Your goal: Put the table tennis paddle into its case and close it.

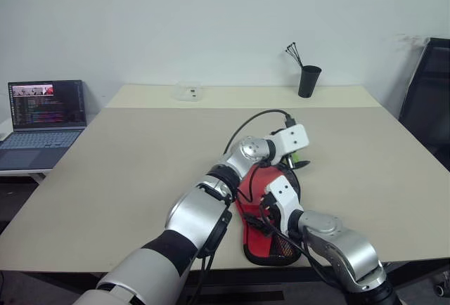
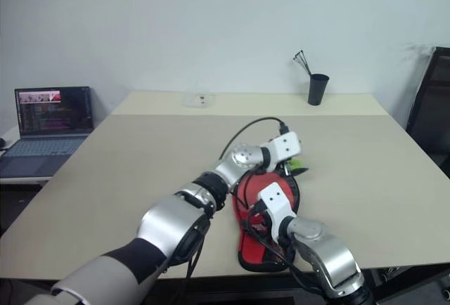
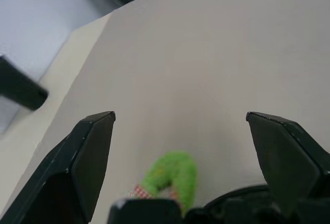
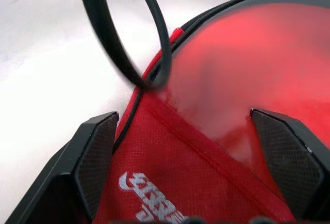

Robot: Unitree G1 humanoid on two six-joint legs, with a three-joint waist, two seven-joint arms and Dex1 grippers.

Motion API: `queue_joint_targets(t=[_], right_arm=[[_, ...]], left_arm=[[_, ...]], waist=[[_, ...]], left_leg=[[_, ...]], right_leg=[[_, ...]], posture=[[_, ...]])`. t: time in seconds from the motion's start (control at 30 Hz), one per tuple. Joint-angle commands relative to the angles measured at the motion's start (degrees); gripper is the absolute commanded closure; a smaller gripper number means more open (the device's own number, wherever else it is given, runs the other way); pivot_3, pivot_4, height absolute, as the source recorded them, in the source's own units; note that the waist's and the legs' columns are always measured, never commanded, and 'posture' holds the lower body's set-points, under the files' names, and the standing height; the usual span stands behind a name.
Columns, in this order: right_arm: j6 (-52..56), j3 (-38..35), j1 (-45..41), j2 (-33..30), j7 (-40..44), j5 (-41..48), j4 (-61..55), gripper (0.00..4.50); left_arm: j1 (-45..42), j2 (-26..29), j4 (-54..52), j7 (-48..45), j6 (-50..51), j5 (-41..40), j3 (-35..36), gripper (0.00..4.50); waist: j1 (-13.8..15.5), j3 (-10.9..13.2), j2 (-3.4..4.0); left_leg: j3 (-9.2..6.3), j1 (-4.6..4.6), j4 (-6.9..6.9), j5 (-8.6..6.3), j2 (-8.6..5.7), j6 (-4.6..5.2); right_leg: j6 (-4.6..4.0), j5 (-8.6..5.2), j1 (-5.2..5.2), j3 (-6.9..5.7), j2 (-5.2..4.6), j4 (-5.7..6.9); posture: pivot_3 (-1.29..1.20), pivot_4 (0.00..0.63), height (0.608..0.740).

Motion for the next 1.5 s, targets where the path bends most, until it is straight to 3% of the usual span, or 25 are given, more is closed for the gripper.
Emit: queue_joint_targets(t=[0.03,0.27,0.43,0.57,0.8,0.93,1.13,1.5], right_arm=[[4.55,-4.03,1.22,-1.65,2.29,4.09,-2.41,0.0],[9.39,-13.06,-1.27,-5.41,6.06,12.27,-7.1,0.0],[8.29,-18.82,-6.7,-7.48,6.45,14.63,-1.57,0.0],[4.3,-21.08,-13.64,-7.93,5.18,12.98,8.27,0.0],[-15.57,-19.56,-29.16,-5.82,1.64,3.47,41.93,0.0],[-25.42,-20.64,-35.77,-3.38,-1.21,0.66,59.22,0.0],[-37.66,-19.01,-41.02,-0.99,-3.44,-4.43,78.56,0.0],[-43.55,-19.28,-43.45,0.35,-5.34,-7.45,88.96,0.0]], left_arm=[[0.27,1.93,-3.24,-2.62,0.62,-4.31,3.33,0.06],[6.37,9.61,-7.39,-8.46,2.95,-10.45,7.88,0.06],[11.46,14.5,-13.01,-9.43,7.19,-14.87,10.97,0.06],[16.48,16.97,-20.78,-10.23,11.05,-17.5,11.94,0.06],[27.62,20.49,-39.89,-16.93,22.46,-23.26,10.98,0.06],[31.36,20.73,-47.84,-20.63,26.69,-24.79,8.35,0.06],[32.33,18.39,-51.19,-21.29,27.57,-23.45,3.25,0.06],[28.87,14.04,-41.79,-23.53,20.59,-19.67,-4.43,0.06]], waist=[[-0.02,0.0,0.0],[-0.42,0.01,0.01],[-0.42,0.03,0.02],[-0.21,0.02,0.03],[-0.27,0.03,0.04],[-0.26,0.04,0.05],[-0.19,0.04,0.05],[-0.31,0.03,0.07]], left_leg=[[0.0,-0.01,0.0,0.0,0.0,0.0],[0.04,-0.01,-0.02,0.0,0.03,0.0],[0.01,0.02,-0.02,0.0,0.09,0.0],[0.01,-0.01,-0.01,0.0,0.06,0.0],[0.02,-0.03,-0.04,0.0,0.08,0.0],[0.02,-0.1,-0.05,0.01,0.09,0.0],[0.03,-0.13,-0.03,0.01,0.08,0.0],[0.08,-0.04,-0.04,0.01,0.05,0.0]], right_leg=[[0.0,0.0,0.0,0.0,0.0,-0.01],[-0.01,0.0,-0.07,0.03,0.01,0.03],[-0.01,0.01,-0.08,0.03,0.06,0.07],[-0.02,0.01,-0.07,0.05,0.01,0.05],[-0.19,0.11,-0.12,0.09,0.02,0.06],[-0.35,0.2,-0.15,0.11,0.0,0.06],[-0.35,0.21,-0.15,0.12,-0.1,0.05],[-0.36,0.21,-0.12,0.16,-0.09,0.11]], posture=[[0.0,0.15,0.74],[0.0,0.15,0.74],[0.0,0.15,0.74],[0.0,0.15,0.74],[0.0,0.15,0.74],[0.0,0.15,0.74],[0.0,0.15,0.74],[0.0,0.15,0.74]])
